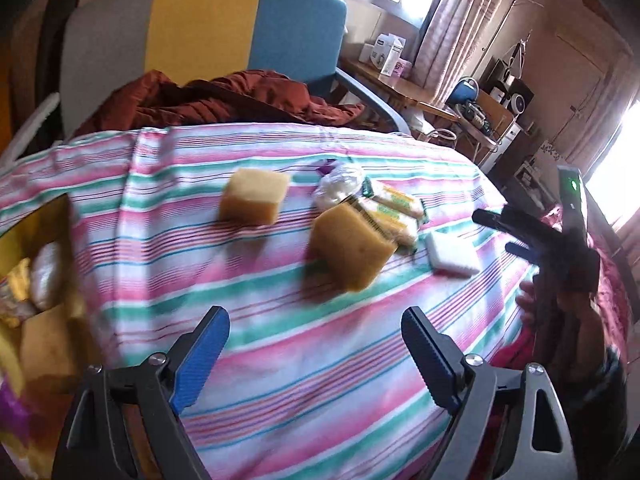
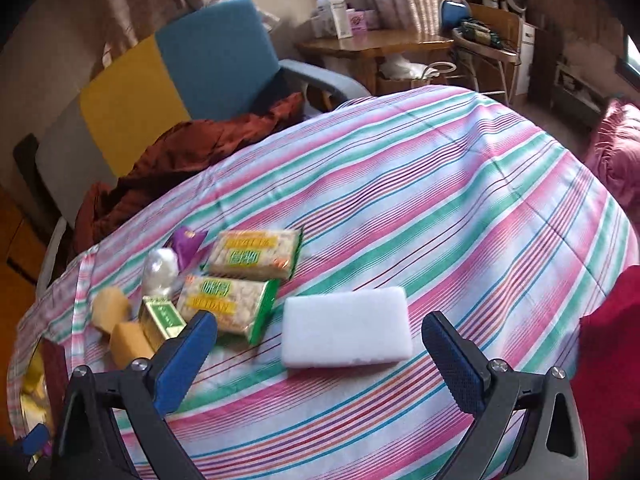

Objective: Organize objects
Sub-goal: 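Reach the left tool to a yellow sponge and close on it, then grasp the WEIDAN cracker packet with the right tool while the left holds the sponge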

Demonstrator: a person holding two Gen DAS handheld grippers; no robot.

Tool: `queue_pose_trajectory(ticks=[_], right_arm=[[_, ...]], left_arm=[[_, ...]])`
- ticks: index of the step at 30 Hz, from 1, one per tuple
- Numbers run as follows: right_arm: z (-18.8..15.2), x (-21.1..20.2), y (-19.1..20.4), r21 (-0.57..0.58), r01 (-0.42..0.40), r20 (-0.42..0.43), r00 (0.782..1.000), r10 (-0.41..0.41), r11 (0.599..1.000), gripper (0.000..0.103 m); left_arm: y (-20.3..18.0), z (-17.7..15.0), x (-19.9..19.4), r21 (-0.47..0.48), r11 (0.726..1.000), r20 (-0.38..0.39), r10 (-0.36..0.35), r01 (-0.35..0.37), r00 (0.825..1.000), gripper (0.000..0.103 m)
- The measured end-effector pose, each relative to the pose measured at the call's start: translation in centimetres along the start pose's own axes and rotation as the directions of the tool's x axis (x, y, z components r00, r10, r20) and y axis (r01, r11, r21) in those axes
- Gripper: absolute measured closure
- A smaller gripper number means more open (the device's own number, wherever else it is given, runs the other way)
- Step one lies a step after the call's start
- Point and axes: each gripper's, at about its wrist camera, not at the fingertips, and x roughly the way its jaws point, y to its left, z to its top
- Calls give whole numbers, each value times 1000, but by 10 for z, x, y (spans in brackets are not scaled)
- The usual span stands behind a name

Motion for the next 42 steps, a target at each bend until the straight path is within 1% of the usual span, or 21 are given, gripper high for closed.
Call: queue_pose_trajectory(ticks=[2, 4, 5, 7, 11, 15, 18, 20, 22, 23, 24, 25, 27, 31, 37, 42], right_arm=[[2, -2, -4, 28, -45, 12, 999, 44, 999, 0], [3, -7, -6, 51, -109, 32, 994, 107, 993, 0], [4, -8, -6, 53, -124, 40, 992, 122, 991, 0], [5, -9, -4, 44, -113, 42, 993, 112, 993, 0], [6, -5, -7, 72, -146, 21, 989, 145, 987, 0], [5, -5, -7, 51, -127, 17, 992, 126, 991, 0], [4, -3, -5, 43, -122, 3, 993, 122, 992, 0], [4, -2, -6, 47, -125, 1, 992, 125, 991, 0], [4, -2, -6, 48, -125, -1, 992, 125, 991, 0], [4, -1, -6, 47, -133, -2, 991, 134, 990, 0], [4, -1, -5, 47, -147, -3, 989, 147, 988, 0], [4, -1, -4, 46, -155, -5, 988, 155, 987, 0], [3, 0, -1, 39, -170, -16, 985, 171, 985, 0], [2, 3, 3, 20, -174, -31, 984, 175, 984, 0], [1, 4, 7, 3, -166, -40, 985, 166, 986, 0], [-2, 6, 14, -32, -161, -57, 986, 159, 986, 0]], left_arm=[[-8, 9, 12, -6, 1000, -6, -21, 21, 1000, 13], [-15, 19, 25, -13, 999, -19, -42, 42, 999, 13], [-19, 24, 31, -15, 999, -24, -49, 49, 998, 13], [-26, 32, 40, -16, 998, -24, -62, 62, 998, 13], [-34, 47, 60, -40, 996, -37, -78, 77, 996, 13], [-35, 57, 81, -82, 994, -53, -80, 76, 995, 13], [-34, 60, 97, -93, 995, -69, -47, 41, 996, 13], [-29, 59, 107, -110, 993, -85, -39, 29, 996, 14], [-24, 57, 114, -122, 992, -94, -24, 13, 995, 16], [-22, 56, 116, -124, 992, -99, -19, 6, 995, 25], [-18, 53, 119, -130, 991, -110, -22, 8, 994, 46], [-14, 49, 122, -137, 991, -124, -28, 11, 992, 49], [-9, 42, 116, -141, 989, -106, -61, 46, 993, 51], [-8, 31, 101, -99, 992, -78, -85, 77, 993, 55], [-12, 15, 68, -37, 995, -55, -95, 94, 994, 56], [-7, 0, 50, -20, 995, -98, -99, 98, 990, 56]])
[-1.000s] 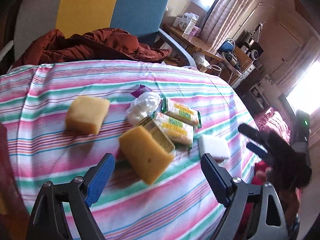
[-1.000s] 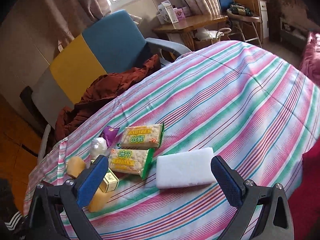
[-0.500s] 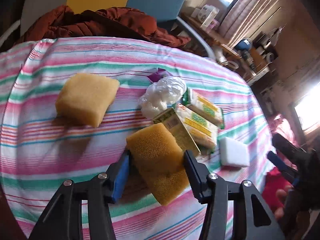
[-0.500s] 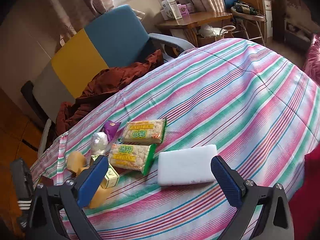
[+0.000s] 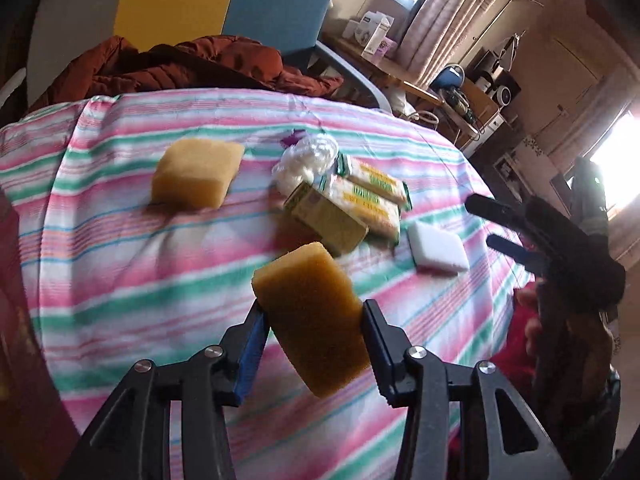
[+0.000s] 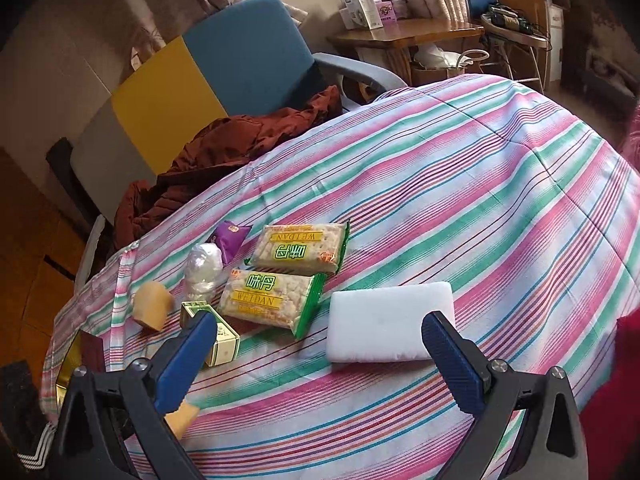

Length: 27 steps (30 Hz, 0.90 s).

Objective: Organize objects
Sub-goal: 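Grasp the WEIDAN cracker packet with the right tool while the left holds the sponge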

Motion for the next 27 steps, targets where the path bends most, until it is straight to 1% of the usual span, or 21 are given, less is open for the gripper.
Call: queue_pose_trajectory(ticks=[3, 5, 6, 10, 13, 14, 16, 18, 20, 23, 24, 27], right_arm=[[-3, 4, 6, -28, -6, -21, 1000, 6, 1000, 0], [-4, 6, 12, -56, -3, -31, 1000, 1, 998, 0], [-5, 8, 14, -68, -4, -36, 999, 1, 998, 0], [-8, 13, 20, -99, 3, -60, 998, -9, 995, 0], [-11, 15, 27, -138, 4, -87, 996, -16, 990, 0], [-11, 16, 31, -150, -2, -93, 996, -12, 989, 0], [-8, 18, 41, -203, -28, -109, 994, 6, 979, 0], [-3, 22, 51, -273, -42, -124, 992, 9, 961, 0], [5, 33, 60, -345, -78, -164, 986, 22, 935, 0], [13, 58, 71, -468, -89, -221, 975, -19, 879, 1], [15, 66, 74, -495, -92, -236, 971, -32, 864, 2], [22, 86, 80, -562, -93, -266, 961, -73, 822, 10]], left_arm=[[2, -5, 0, 9, 1000, -22, 22, -22, 1000, 55], [4, -4, 8, 26, 998, -42, 57, -56, 997, 55], [5, -2, 13, 32, 998, -48, 59, -57, 997, 55], [-1, 9, 30, 75, 993, -39, 91, -88, 995, 53], [-7, 14, 39, 112, 988, -17, 106, -103, 994, 53], [-8, 15, 41, 126, 986, -16, 112, -109, 994, 50], [-5, 15, 44, 109, 989, -24, 100, -97, 995, 48], [0, 14, 44, 91, 992, -24, 85, -83, 996, 47], [5, 12, 43, 70, 996, -26, 65, -63, 998, 46], [9, 9, 42, 57, 998, -18, 41, -40, 999, 46], [11, 8, 42, 52, 998, -17, 34, -33, 999, 46], [16, 8, 44, 19, 1000, -27, 9, -8, 1000, 41]])
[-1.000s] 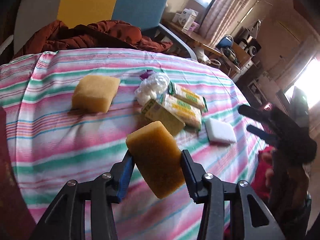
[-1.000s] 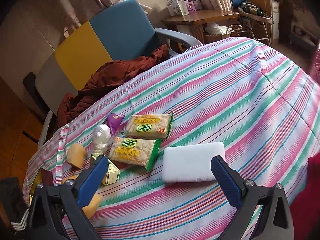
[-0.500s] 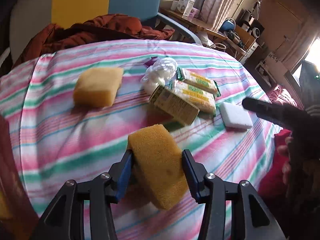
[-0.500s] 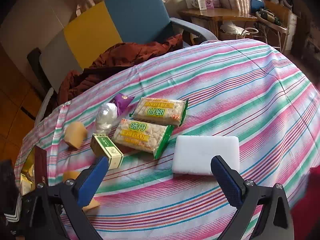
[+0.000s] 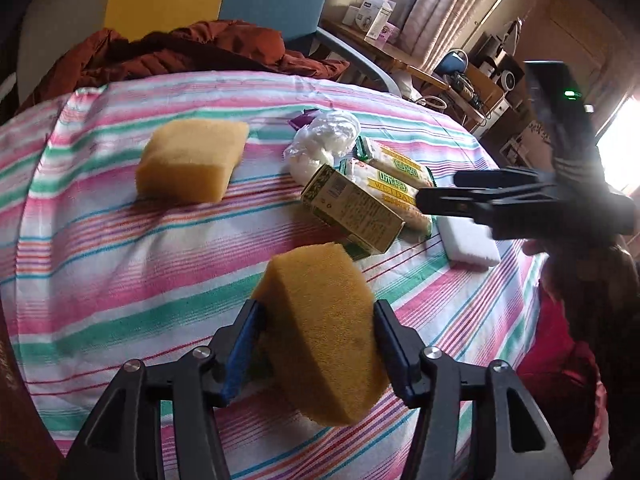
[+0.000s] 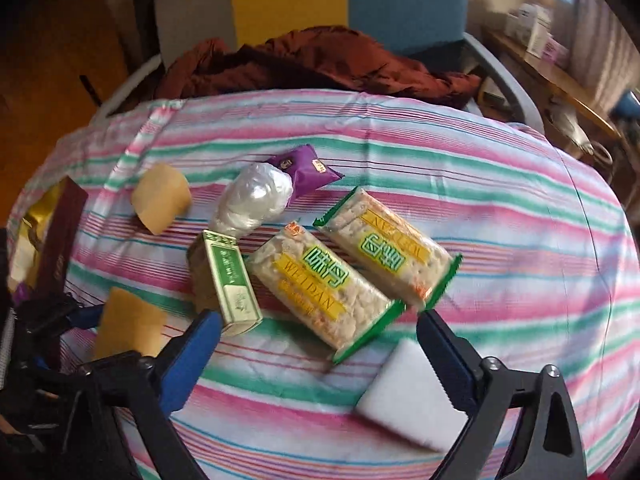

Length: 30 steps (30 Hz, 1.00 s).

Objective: Organize objects
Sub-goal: 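Grasp the WEIDAN cracker packet with the right tool while the left holds the sponge, then carry sponge and cracker packet over the gold tray and open both tools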

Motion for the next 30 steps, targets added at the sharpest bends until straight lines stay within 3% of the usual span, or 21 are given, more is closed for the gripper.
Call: queue_pose_trajectory(ticks=[3, 11, 16, 18, 19, 20, 30], right_arm=[[9, 16, 1, -63, 1, -51, 999, -4, 998, 22], [14, 51, 16, -196, 12, -141, 989, -40, 981, 23], [17, 60, 8, -141, -31, -155, 988, 9, 990, 23], [13, 55, 9, -137, -42, -151, 988, 21, 990, 36], [10, 51, 11, -136, -47, -151, 988, 26, 990, 47], [5, 47, 13, -135, -43, -157, 987, 21, 990, 49], [-40, 22, 23, 1, -3, -162, 987, 3, 1000, 49]], left_arm=[[6, -2, 5, -37, 999, -18, -33, 32, 999, 37], [-4, -1, 11, -10, 999, -20, -33, 33, 999, 37], [-11, 0, 14, 23, 999, -35, -25, 25, 999, 41], [-14, -3, 13, 38, 999, -30, -36, 37, 999, 47], [-15, -5, 12, 41, 998, -24, -39, 40, 999, 48], [-16, -6, 11, 43, 998, -21, -44, 45, 999, 49], [-14, -27, -22, 35, 999, 24, -33, 32, 999, 51]])
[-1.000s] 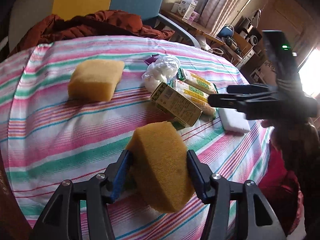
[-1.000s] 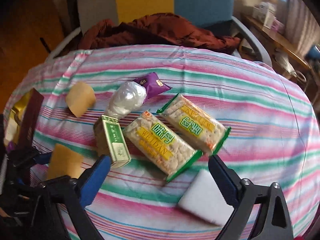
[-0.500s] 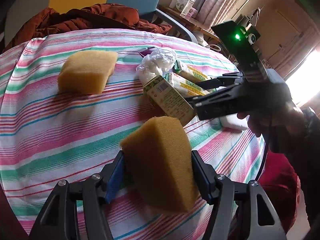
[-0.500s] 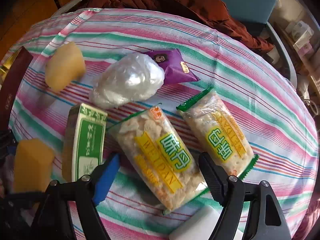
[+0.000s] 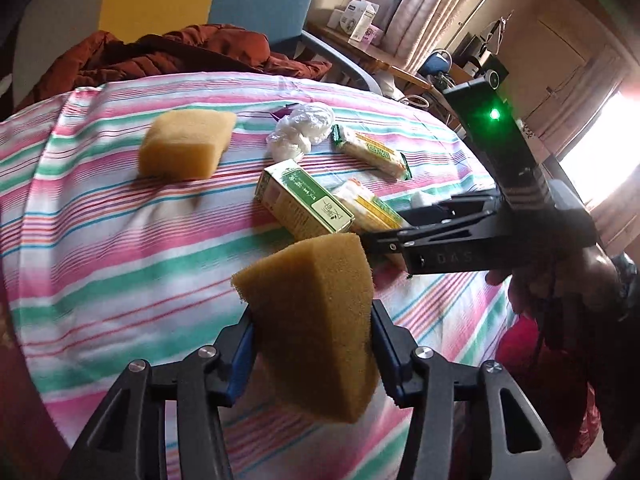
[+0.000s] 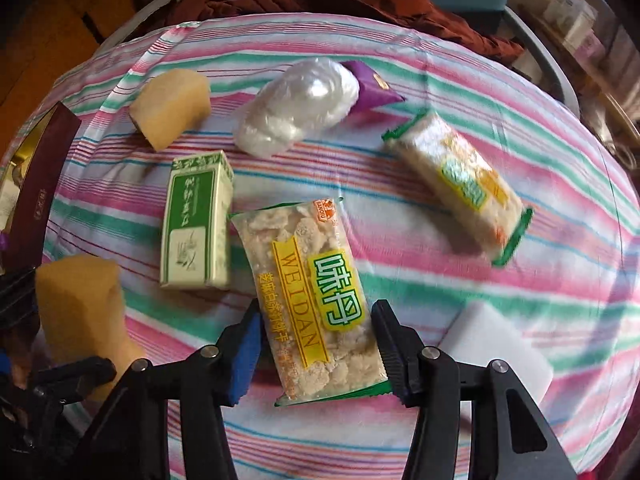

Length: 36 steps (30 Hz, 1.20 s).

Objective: Organize objects
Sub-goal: 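Carry sponge and cracker packet over the gold tray and open both tools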

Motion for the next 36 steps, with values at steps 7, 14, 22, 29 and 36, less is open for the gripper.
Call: queue_pose_trajectory(ticks=[7, 14, 22, 29, 36], right_arm=[[-23, -32, -3, 98, -25, 75, 997, 18, 995, 50], [-31, -19, 19, 112, -13, 33, 999, 9, 994, 54], [-29, -6, 18, 159, 47, 41, 998, -54, 986, 11], [-35, -4, 28, 148, 47, 54, 997, -56, 988, 57], [-45, -47, 22, 244, -62, 190, 982, 14, 968, 57]], left_arm=[[-3, -14, -41, 13, 1000, 72, 14, -15, 997, 51], [-2, -23, -74, 12, 1000, 127, 25, -27, 992, 51], [0, -34, -99, 1, 1000, 164, 27, -27, 986, 50], [2, -42, -120, -11, 999, 205, 33, -31, 978, 50], [27, -51, -153, -71, 996, 259, 75, -58, 963, 50]])
